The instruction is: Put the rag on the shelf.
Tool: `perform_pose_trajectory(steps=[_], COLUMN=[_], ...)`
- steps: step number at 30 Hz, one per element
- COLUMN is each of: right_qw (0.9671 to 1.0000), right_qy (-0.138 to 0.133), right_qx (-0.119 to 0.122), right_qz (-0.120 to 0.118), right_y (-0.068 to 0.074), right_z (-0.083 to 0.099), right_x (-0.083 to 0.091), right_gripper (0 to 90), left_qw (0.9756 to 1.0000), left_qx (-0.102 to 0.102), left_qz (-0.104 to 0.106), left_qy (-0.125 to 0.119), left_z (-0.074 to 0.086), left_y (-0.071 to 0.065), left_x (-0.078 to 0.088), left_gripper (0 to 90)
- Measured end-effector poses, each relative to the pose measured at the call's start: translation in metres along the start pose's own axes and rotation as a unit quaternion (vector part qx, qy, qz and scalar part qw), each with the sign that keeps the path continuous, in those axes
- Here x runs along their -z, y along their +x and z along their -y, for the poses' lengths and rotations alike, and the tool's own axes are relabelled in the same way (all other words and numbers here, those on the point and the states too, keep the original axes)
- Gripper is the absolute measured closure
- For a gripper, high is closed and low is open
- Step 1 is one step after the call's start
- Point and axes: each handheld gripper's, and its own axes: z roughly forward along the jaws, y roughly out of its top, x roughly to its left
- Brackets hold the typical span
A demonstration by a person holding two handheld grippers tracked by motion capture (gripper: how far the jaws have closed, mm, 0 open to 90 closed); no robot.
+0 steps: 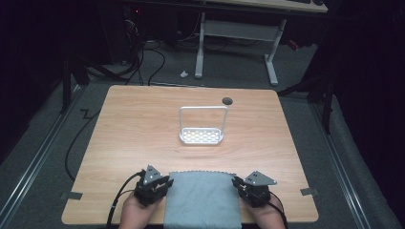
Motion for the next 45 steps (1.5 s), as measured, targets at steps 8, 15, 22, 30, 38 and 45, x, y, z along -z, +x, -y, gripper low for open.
perform_pose_trajectory(steps=[8, 15, 22, 30, 38, 45], right_qw=[0.9987, 0.9980, 0.9986, 0.9991, 0.9987, 0.9967], right_qy=[-0.012, 0.010, 0.024, 0.027, -0.019, -0.070], right_qx=[-0.039, -0.054, -0.044, -0.021, -0.026, -0.021], right_qz=[0.029, 0.030, 0.020, 0.026, 0.038, 0.036], right_y=[-0.009, -0.010, -0.005, 0.003, 0.003, 0.001], right_z=[-0.007, -0.013, -0.007, -0.010, -0.015, -0.034], right_x=[-0.002, -0.022, -0.026, -0.029, -0.021, -0.001], right_gripper=[73.2, 69.3, 70.7, 89.0, 89.2, 89.2], left_qw=[0.9995, 0.9995, 0.9995, 0.9994, 0.9979, 0.9952], left_qx=[0.002, 0.005, 0.014, 0.021, 0.042, 0.036], left_qz=[-0.033, -0.031, -0.028, -0.028, -0.027, -0.032], left_qy=[-0.002, -0.005, -0.003, -0.002, -0.043, -0.085], left_z=[-0.002, -0.003, -0.002, -0.002, -0.001, -0.018], left_y=[-0.001, -0.001, 0.001, 0.002, 0.004, 0.000], left_x=[-0.016, -0.018, -0.017, -0.016, -0.010, 0.006], left_gripper=[69.6, 77.2, 87.8, 89.4, 89.3, 89.3])
